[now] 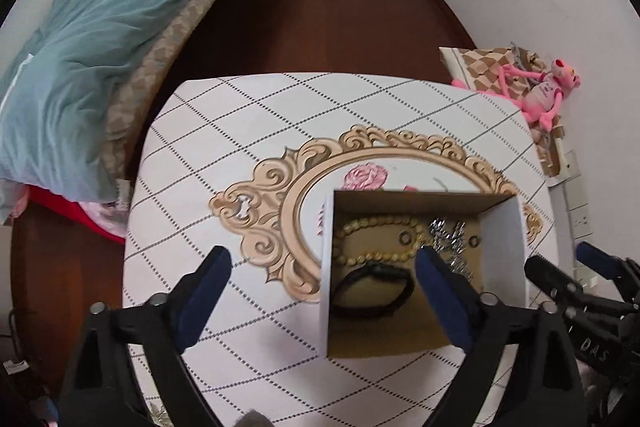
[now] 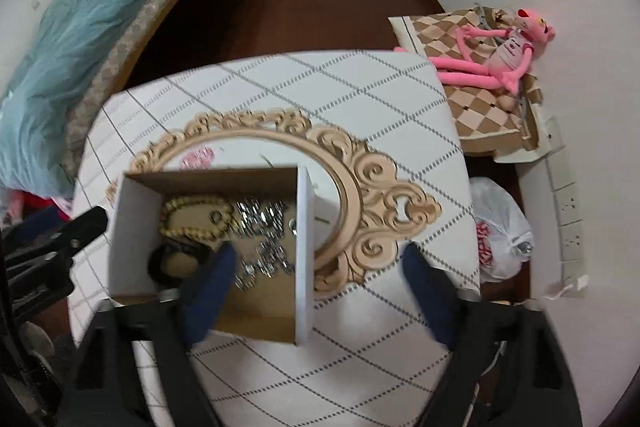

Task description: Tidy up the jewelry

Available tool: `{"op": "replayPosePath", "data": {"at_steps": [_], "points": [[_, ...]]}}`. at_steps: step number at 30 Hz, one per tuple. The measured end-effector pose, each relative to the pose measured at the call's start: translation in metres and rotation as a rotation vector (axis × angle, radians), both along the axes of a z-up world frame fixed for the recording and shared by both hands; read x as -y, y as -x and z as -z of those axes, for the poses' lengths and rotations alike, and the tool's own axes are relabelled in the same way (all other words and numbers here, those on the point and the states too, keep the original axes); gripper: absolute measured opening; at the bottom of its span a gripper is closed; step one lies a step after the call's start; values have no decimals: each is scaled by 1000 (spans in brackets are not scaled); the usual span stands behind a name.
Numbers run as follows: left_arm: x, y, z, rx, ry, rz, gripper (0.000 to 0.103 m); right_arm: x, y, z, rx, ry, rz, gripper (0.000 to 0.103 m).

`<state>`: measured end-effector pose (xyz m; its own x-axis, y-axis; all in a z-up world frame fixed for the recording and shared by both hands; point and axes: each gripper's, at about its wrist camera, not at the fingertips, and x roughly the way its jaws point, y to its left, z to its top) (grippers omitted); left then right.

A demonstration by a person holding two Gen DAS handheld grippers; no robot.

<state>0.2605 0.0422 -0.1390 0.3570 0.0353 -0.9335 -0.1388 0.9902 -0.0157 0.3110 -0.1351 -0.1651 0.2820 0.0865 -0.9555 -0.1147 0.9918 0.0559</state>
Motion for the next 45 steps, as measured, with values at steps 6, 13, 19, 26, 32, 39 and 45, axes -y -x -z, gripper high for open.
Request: {"op": "replayPosePath", "data": {"at_steps": [6,13,19,26,32,39,45], "points": [[6,17,2,7,-71,4,103,-7,18,11,-26,39,-14,98],[4,38,-16,31,-67,-16,103,-8,36,-12,13,30,-6,98],[5,70,-52,102,-74,-27,103,-3,62,-55,101,30,12,98],[11,111,-101,199,-74,-33,103,5,103,-112,209,17,28,98],[16,149,-145,279,-80,-34,103,12,146,-167,314,1,27,98],[21,184,-181,335,-72,-23,103,17,196,-220,424,-5,28,103],[25,209,-197,359,-67,-28,103,21,229,-243,461,-11,32,103]]}}
